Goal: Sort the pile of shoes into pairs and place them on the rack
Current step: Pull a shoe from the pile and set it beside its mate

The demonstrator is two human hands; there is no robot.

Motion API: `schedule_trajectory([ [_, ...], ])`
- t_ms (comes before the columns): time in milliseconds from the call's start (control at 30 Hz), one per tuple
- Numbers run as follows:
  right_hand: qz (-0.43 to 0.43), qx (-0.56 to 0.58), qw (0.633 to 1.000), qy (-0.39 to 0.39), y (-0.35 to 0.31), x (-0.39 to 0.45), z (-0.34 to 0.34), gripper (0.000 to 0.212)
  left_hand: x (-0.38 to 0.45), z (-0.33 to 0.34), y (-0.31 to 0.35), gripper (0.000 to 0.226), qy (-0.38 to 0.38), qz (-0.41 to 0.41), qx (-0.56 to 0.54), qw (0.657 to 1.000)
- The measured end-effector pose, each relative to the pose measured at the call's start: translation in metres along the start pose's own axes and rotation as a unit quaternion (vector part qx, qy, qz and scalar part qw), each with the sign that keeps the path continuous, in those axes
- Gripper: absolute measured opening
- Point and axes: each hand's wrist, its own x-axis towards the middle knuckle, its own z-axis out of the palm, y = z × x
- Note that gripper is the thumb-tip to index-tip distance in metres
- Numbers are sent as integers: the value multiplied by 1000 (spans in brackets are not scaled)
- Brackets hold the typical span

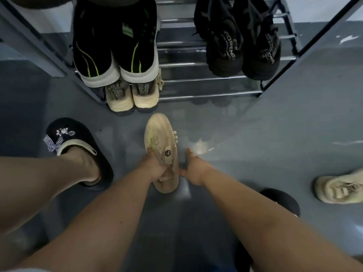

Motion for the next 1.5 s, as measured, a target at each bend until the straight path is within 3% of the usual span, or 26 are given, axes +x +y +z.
schedule_trajectory([
  [100, 18, 72, 997, 1, -4, 12, -2, 90, 3, 1, -5, 96, 5, 13, 26, 1000],
  [200, 23, 146, 988, 36, -10, 20, -5, 67, 4, 1, -8, 89, 21, 33, 44, 998],
  [300, 24, 227, 972, 57, -15, 23, -4, 64, 7, 0, -7, 85, 22, 41, 54, 997],
  [467, 44, 236, 963, 121, 4, 14, -11, 43, 7, 6, 28, 72, 8, 115, 52, 992],
  [600, 103, 306, 927, 190, 44, 9, -24, 37, 12, 18, 71, 67, -12, 202, 61, 977],
  [800, 132, 346, 902, 222, 93, -11, -36, 34, 1, 49, 111, 64, -57, 232, 112, 965],
  [967, 132, 238, 942, 198, 112, -25, -45, 39, -24, 69, 118, 77, -111, 233, 174, 950],
  [1100, 129, 44, 975, 176, 110, -41, -54, 54, -38, 67, 123, 79, -72, 250, 256, 931],
  [1300, 90, -86, 972, 199, 107, -82, -66, 76, -67, 33, 144, 76, 28, 338, 386, 858],
  [1500, 71, -158, 955, 243, 124, -134, -106, 77, -104, 22, 180, 74, 66, 381, 434, 814],
])
